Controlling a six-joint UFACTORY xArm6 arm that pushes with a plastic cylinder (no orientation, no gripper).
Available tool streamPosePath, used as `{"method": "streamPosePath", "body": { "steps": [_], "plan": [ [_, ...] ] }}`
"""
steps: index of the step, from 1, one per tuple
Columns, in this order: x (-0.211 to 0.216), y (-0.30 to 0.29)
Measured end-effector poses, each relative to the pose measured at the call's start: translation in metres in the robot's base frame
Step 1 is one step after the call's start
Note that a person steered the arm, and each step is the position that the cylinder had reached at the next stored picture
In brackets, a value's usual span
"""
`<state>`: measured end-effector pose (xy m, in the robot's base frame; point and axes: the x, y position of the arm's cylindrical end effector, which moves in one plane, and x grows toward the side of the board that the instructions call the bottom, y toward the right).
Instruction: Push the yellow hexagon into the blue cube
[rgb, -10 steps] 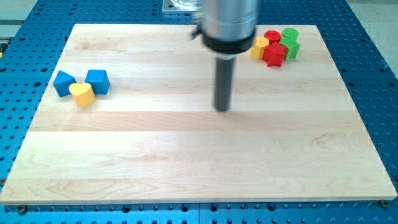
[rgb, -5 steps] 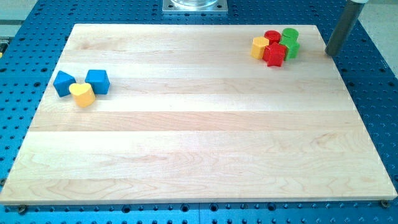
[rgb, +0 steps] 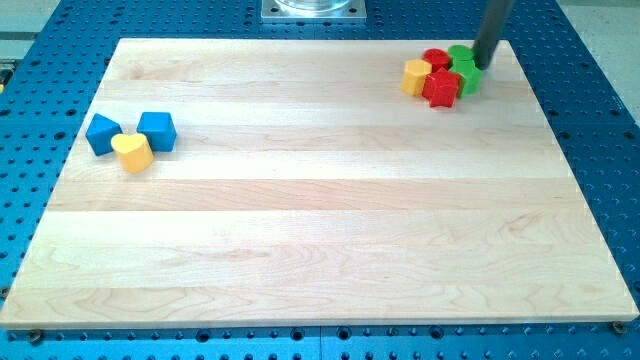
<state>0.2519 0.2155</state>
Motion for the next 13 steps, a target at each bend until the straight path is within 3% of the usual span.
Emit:
{"method": "streamPosePath", "body": {
  "steps": [2,3,5,6,7,8,9,10,11,12,13],
  "plan": [
    [0.032,-0.095],
    [0.034,-0.076],
    [0.089,-0.178],
    [0.096,-0.219],
    [0.074,-0.199],
    [0.069,-0.23],
    [0.082,-0.302],
    [0.094,-0.304],
    [0.095,-0.266],
    [0.12,-0.271],
    [0.123,-0.321]
  ]
}}
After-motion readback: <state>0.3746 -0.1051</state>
